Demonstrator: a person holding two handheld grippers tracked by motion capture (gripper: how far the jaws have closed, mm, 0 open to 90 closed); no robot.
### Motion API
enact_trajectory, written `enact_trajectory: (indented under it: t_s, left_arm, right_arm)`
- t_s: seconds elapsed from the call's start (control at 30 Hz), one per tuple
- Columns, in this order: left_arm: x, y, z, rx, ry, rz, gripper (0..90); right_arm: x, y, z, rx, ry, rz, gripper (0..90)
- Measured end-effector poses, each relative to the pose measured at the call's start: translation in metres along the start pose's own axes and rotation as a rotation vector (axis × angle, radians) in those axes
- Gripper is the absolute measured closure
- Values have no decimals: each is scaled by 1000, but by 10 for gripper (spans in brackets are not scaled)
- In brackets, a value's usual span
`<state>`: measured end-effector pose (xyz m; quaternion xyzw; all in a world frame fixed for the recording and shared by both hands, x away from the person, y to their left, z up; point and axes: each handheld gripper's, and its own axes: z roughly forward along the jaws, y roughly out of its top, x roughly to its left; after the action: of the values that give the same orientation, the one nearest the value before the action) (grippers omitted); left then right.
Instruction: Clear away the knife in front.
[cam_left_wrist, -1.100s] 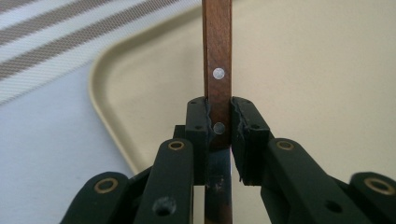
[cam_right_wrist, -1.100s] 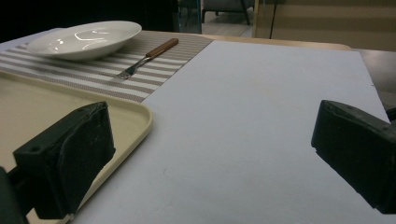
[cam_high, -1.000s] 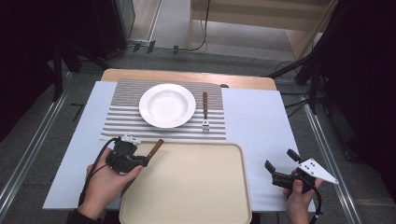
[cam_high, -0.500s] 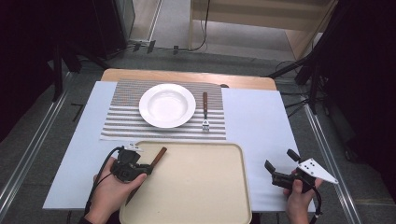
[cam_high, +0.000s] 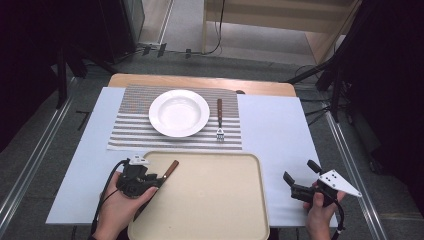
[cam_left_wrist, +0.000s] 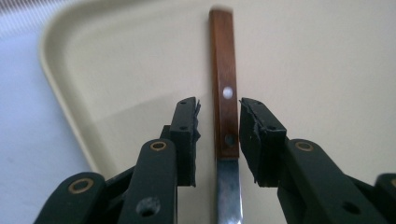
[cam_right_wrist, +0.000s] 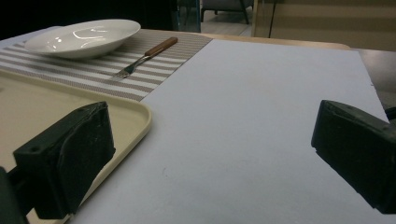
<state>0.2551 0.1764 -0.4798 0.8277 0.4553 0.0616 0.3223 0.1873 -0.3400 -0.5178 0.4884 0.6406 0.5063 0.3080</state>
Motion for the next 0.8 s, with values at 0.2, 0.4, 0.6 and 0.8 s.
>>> enact_trajectory:
  t_s: [0.2, 0.4, 0.6, 0.8]
  left_arm:
    - [-13, 0, -1, -77, -59, 132, 890]
    - [-23, -2, 18, -16, -49, 203, 892]
    - [-13, -8, 19, -25, -41, 163, 894]
    - [-1, -12, 14, -45, -19, 144, 894]
  right_arm:
    - [0, 0, 0, 3, -1, 1, 0]
    - [0, 0, 0, 3, -3, -1, 0]
    - [1, 0, 0, 3, -2, -3, 0]
    - [1, 0, 1, 6, -5, -6, 0]
